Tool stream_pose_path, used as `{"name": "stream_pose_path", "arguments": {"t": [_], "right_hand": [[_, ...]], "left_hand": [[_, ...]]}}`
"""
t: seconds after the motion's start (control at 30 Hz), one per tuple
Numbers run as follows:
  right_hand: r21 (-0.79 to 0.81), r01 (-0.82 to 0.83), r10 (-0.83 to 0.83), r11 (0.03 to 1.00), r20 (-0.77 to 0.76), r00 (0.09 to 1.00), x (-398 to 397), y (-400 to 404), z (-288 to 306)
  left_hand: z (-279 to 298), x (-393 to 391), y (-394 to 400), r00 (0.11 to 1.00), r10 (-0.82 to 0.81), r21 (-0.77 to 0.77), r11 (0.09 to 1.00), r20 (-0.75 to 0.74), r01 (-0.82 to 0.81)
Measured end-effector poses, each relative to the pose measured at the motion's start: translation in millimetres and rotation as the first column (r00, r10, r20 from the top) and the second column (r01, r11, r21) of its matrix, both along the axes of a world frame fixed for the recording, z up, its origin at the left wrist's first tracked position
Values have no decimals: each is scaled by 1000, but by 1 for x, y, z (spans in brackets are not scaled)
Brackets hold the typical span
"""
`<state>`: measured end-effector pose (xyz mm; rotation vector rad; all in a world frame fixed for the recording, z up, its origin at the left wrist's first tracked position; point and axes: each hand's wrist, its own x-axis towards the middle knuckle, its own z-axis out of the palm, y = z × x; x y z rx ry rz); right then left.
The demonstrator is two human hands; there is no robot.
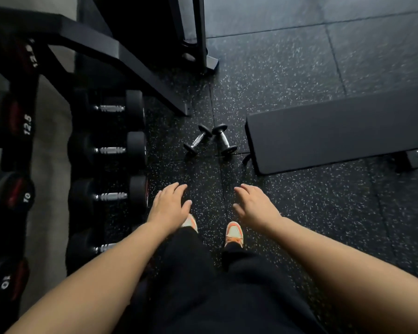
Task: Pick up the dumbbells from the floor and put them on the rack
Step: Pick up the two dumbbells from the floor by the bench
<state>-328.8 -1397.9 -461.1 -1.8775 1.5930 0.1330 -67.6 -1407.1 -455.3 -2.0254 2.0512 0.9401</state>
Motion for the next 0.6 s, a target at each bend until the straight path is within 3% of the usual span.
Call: {"name": "stream_pose_path", "arguments": {"t": [0.23, 0.6], "right_hand": [[94, 100, -99, 990, -16, 995, 16, -127, -56], [246, 258, -246, 934, -80, 966, 45, -274, -203]], "left_hand": [[-64, 4, -152, 999, -13, 72, 997, -46, 16], [-230, 15, -336, 994, 16, 198, 980, -109, 6]]}}
